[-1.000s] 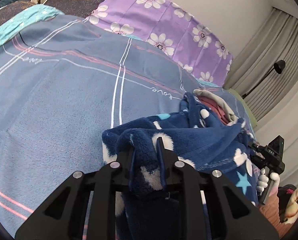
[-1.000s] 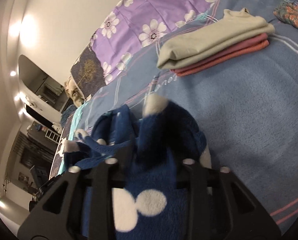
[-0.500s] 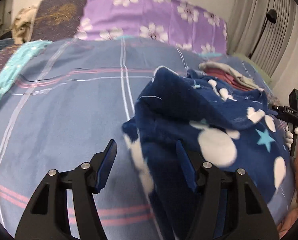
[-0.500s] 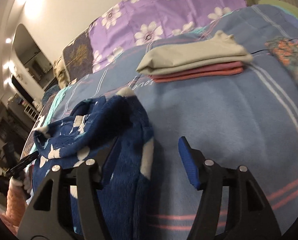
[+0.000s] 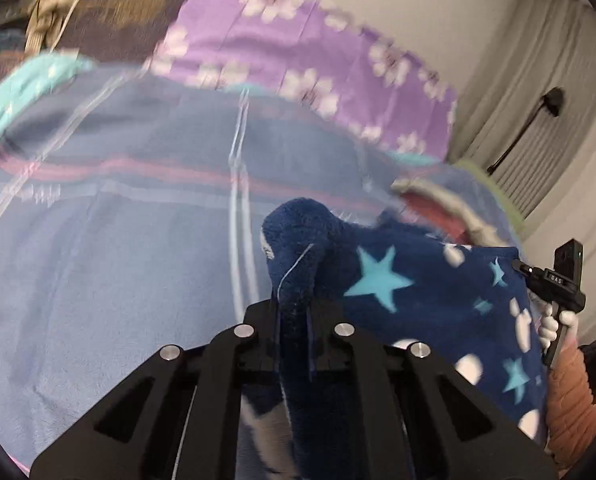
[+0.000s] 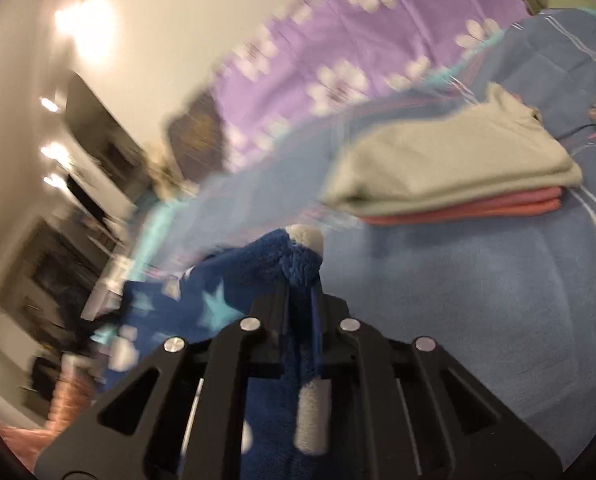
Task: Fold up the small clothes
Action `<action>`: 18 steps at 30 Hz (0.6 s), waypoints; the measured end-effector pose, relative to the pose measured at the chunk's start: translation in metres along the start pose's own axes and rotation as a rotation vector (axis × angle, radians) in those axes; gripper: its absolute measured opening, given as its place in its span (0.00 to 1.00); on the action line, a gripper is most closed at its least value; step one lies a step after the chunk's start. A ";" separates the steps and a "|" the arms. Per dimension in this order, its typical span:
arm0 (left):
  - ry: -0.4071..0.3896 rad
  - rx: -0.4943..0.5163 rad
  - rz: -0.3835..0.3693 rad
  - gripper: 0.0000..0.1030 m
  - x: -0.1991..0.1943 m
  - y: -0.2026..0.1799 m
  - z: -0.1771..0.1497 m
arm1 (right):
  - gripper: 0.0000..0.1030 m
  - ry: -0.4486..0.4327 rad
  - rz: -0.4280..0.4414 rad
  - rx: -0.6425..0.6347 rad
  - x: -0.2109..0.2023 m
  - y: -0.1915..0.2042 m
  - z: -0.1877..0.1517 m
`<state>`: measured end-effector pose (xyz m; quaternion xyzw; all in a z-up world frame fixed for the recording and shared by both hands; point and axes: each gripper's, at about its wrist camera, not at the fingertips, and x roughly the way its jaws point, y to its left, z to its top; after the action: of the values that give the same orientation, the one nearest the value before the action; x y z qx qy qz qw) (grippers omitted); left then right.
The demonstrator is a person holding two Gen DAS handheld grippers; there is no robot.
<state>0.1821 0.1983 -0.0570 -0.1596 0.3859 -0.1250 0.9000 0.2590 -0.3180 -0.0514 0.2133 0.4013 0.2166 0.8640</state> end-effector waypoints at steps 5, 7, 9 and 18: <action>0.042 -0.027 0.028 0.30 0.010 0.003 -0.010 | 0.20 0.008 -0.047 0.045 0.005 0.000 -0.014; 0.005 -0.052 0.020 0.36 -0.009 0.003 -0.011 | 0.27 -0.036 -0.064 0.042 -0.019 0.004 -0.019; -0.041 -0.032 0.039 0.39 -0.034 -0.004 -0.015 | 0.27 -0.065 -0.085 0.012 -0.038 0.010 -0.023; -0.042 0.069 -0.067 0.40 -0.088 -0.066 -0.084 | 0.29 -0.085 0.028 -0.070 -0.106 0.059 -0.107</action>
<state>0.0547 0.1522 -0.0290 -0.1441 0.3570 -0.1647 0.9081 0.1013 -0.3067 -0.0184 0.1975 0.3533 0.2331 0.8842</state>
